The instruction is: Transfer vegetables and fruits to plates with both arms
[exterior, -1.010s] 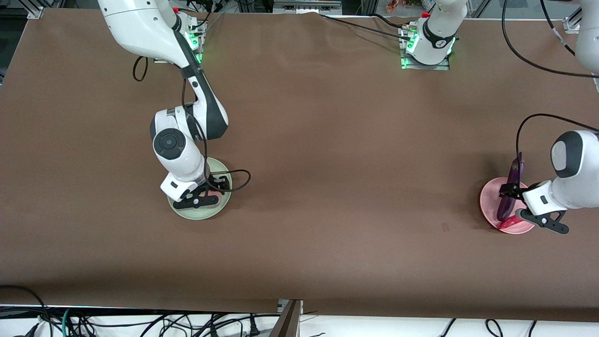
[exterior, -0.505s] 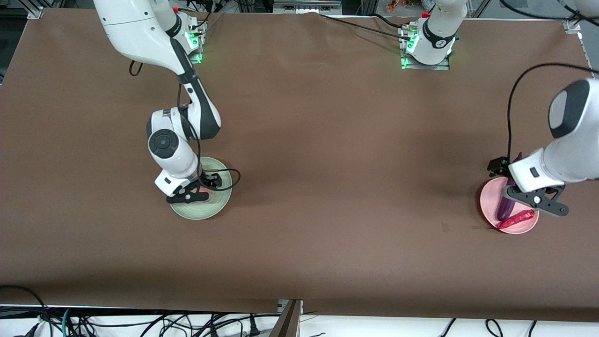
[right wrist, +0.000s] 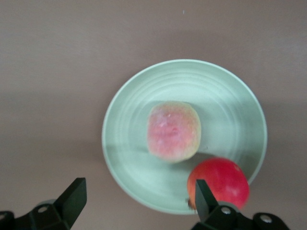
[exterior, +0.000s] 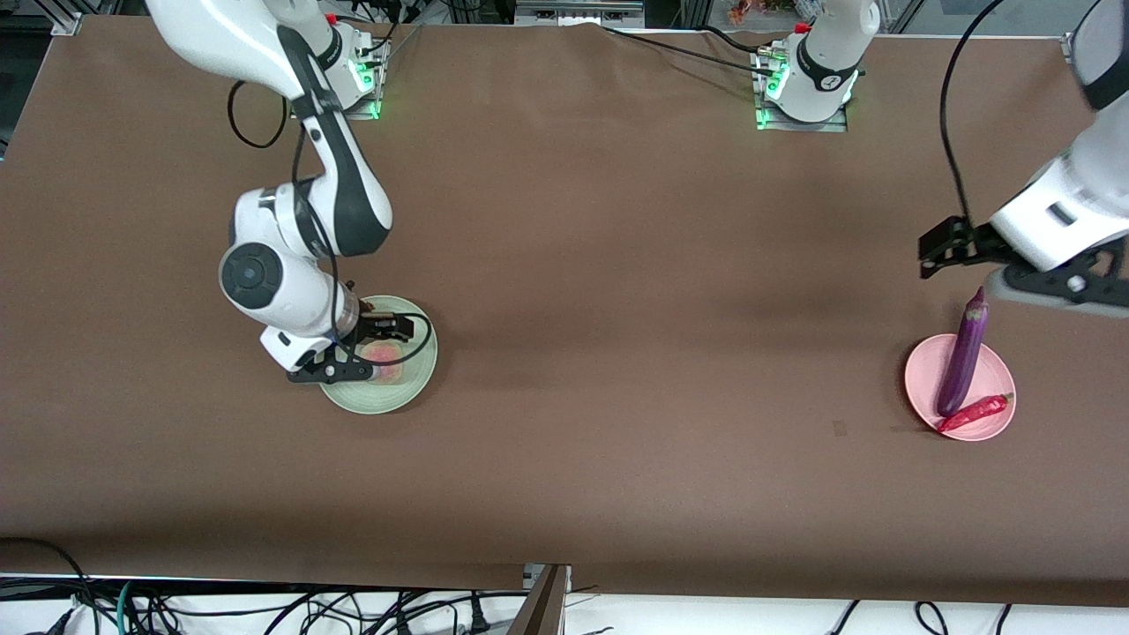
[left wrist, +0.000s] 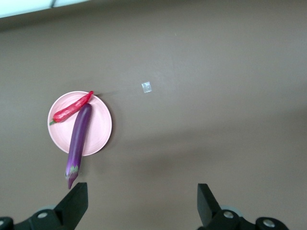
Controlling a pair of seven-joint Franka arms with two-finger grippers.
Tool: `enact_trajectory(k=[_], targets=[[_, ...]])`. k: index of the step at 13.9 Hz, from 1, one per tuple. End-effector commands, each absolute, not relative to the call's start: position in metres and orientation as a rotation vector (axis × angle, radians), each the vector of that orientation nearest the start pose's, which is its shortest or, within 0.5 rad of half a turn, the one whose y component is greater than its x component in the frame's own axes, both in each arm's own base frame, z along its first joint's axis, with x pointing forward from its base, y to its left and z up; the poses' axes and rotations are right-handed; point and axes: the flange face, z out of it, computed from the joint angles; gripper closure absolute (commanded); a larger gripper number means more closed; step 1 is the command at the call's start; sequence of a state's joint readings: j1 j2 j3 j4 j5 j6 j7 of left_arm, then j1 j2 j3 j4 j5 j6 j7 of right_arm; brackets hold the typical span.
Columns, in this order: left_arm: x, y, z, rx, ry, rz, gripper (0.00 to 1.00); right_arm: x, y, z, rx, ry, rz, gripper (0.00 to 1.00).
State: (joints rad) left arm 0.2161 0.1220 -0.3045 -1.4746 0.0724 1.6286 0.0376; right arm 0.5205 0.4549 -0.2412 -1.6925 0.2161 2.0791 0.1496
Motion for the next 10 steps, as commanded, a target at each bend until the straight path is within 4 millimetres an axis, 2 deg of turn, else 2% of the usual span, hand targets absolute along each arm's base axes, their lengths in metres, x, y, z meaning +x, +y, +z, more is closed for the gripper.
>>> enact_trajectory(k=[1, 2, 3, 4, 5, 6, 7, 8, 9, 10], targets=[[0.564, -0.018, 0.625, -3.151, 0.077, -0.089, 0.0, 0.616, 0.18, 0.387, -3.043, -0.073, 0.159, 0.0], [0.55, -0.018, 0.618, -3.162, 0.073, -0.09, 0.0, 0.615, 0.171, 0.409, -3.031, -0.13, 0.163, 0.0], [0.545, -0.024, 0.605, -3.159, 0.091, -0.104, 0.0, 0.617, 0.164, 0.436, -3.022, -0.158, 0.146, 0.0], [0.546, -0.027, 0.597, -3.152, 0.099, -0.12, 0.0, 0.611, 0.156, 0.454, -3.02, -0.164, 0.195, 0.0], [0.548, -0.03, 0.592, -3.14, 0.111, -0.113, 0.0, 0.608, 0.138, 0.476, -3.017, -0.145, 0.196, 0.0], [0.553, -0.029, 0.582, -3.138, 0.107, -0.082, 0.0, 0.598, 0.128, 0.503, -3.003, -0.169, 0.164, 0.0], [0.555, -0.029, 0.581, -3.139, 0.121, -0.063, 0.0, 0.587, 0.116, 0.524, -3.01, -0.185, 0.17, 0.0], [0.557, -0.036, 0.581, -3.129, 0.13, -0.063, 0.0, 0.573, 0.105, 0.545, -3.041, -0.201, 0.185, 0.0], [0.555, -0.041, 0.587, -3.086, 0.16, -0.076, 0.0, 0.559, 0.093, 0.557, -3.067, -0.208, 0.194, 0.0], [0.553, -0.057, 0.587, -3.05, 0.216, -0.068, 0.0, 0.542, 0.084, 0.568, -3.065, -0.214, 0.177, 0.0]])
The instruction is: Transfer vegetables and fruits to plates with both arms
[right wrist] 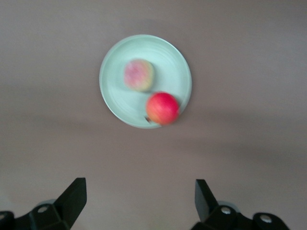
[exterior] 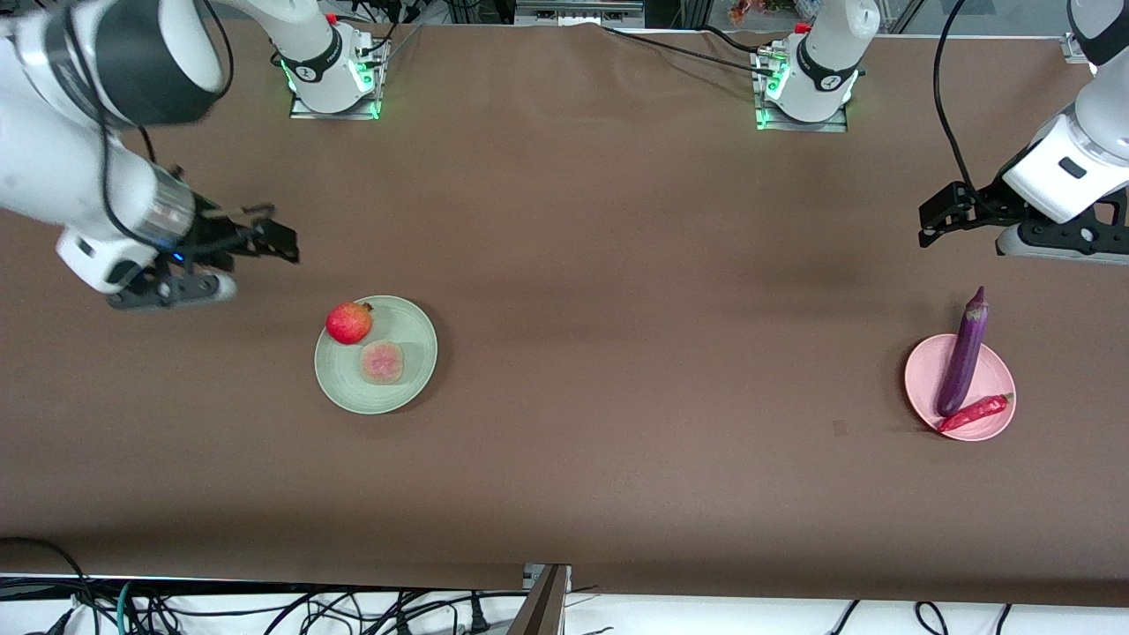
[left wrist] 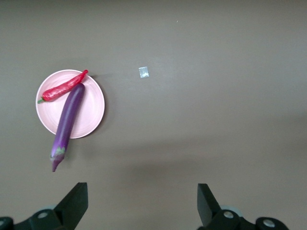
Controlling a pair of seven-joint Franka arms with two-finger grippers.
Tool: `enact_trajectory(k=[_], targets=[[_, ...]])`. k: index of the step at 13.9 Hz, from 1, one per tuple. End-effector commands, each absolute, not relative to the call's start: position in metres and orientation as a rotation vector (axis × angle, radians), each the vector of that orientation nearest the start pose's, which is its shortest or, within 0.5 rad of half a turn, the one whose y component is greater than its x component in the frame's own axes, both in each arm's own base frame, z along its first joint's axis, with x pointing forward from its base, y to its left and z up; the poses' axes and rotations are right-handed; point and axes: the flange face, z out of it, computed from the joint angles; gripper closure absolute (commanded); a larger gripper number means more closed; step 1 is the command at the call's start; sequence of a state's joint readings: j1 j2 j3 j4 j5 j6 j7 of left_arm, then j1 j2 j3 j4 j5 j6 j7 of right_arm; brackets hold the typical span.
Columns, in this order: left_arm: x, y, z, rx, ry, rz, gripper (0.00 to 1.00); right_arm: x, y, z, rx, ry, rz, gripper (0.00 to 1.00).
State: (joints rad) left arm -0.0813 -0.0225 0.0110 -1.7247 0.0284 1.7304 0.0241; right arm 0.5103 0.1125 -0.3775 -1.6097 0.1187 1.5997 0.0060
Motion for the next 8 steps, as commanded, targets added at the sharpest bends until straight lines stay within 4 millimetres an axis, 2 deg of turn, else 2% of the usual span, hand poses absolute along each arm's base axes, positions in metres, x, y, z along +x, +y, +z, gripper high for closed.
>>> enact_trajectory(k=[1, 3, 4, 6, 8], targets=[[0.553, -0.058, 0.581, -3.043, 0.22, -0.047, 0.0, 0.53, 0.077, 0.571, -3.073, -0.226, 0.17, 0.0], [0.564, -0.049, 0.584, -3.054, 0.218, -0.063, 0.0, 0.526, 0.075, 0.58, -3.138, -0.251, 0.14, 0.0], [0.57, -0.045, 0.586, -3.055, 0.201, -0.072, 0.0, 0.528, 0.065, 0.583, -3.143, -0.217, 0.135, 0.0], [0.572, -0.046, 0.588, -3.072, 0.187, -0.079, 0.0, 0.528, 0.06, 0.585, -3.151, -0.187, 0.14, 0.0], [0.575, -0.042, 0.599, -3.134, 0.164, -0.12, 0.0, 0.534, 0.064, 0.584, -3.15, -0.2, 0.139, 0.0]])
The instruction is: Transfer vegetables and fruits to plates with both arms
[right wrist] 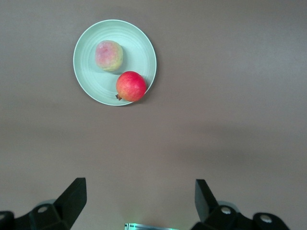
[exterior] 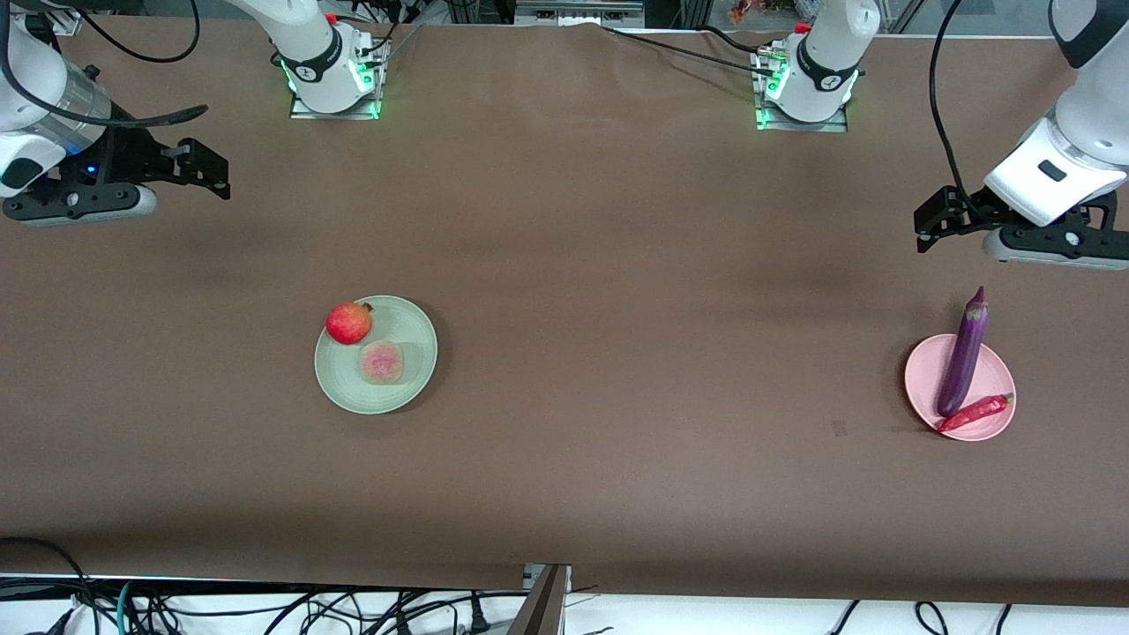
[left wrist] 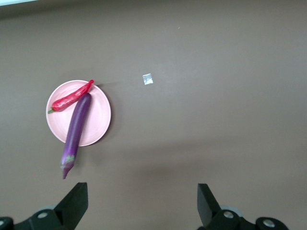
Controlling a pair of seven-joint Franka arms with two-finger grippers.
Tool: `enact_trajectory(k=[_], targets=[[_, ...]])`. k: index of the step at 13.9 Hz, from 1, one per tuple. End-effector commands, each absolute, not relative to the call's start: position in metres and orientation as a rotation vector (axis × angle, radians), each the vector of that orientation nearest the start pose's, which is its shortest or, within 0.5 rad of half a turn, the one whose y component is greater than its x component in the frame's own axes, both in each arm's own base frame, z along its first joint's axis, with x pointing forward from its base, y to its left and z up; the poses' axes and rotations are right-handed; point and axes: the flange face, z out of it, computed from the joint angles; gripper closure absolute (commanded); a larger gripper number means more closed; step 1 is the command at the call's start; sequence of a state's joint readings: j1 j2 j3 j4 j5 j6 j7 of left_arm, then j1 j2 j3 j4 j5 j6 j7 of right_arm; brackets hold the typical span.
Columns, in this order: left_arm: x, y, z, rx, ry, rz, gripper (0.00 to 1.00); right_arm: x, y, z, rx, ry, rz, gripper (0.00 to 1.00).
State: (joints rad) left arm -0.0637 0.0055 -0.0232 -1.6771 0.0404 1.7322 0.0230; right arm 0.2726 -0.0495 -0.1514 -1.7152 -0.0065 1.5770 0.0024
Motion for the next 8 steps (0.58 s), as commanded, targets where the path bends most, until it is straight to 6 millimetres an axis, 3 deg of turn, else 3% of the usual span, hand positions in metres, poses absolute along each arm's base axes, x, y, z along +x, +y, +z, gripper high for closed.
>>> enact_trajectory(k=[1, 8], targets=[[0.575, -0.042, 0.599, -3.138, 0.161, -0.118, 0.0, 0.536, 0.064, 0.586, -3.147, -0.202, 0.13, 0.0], [0.568, -0.029, 0.597, -3.123, 0.124, -0.022, 0.0, 0.554, 0.076, 0.59, -3.117, -0.197, 0.11, 0.0]])
